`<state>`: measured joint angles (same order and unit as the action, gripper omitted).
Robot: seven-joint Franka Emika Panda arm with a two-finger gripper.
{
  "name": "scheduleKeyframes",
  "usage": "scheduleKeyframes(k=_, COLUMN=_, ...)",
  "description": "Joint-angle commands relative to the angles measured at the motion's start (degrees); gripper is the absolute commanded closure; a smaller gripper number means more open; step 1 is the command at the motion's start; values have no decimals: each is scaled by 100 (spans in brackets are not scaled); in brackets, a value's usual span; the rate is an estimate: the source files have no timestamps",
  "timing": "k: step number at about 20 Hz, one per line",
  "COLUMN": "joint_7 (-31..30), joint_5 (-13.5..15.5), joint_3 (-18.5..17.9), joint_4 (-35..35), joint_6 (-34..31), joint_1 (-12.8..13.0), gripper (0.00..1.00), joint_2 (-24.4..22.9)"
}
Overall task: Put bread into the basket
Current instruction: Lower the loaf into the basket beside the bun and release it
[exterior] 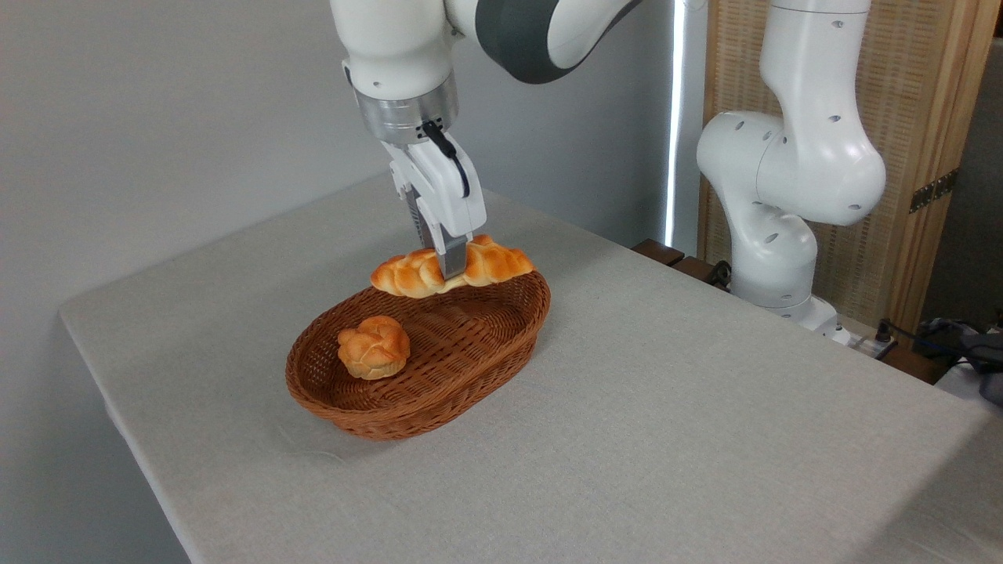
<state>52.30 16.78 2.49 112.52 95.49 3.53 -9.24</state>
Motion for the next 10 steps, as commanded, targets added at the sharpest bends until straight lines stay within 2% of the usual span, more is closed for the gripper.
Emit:
scheduleKeyframes(k=1, joint_7=-159, joint_5=106, joint_3=-38, joint_4=16, joint_6=110, joint_1=77, gripper=63, joint_2=1)
scheduleKeyframes(k=10, joint_7=-132, joint_5=45, joint_3=-38, joint_4=16, joint_6=172, joint_1=86, gripper=48, joint_2=19)
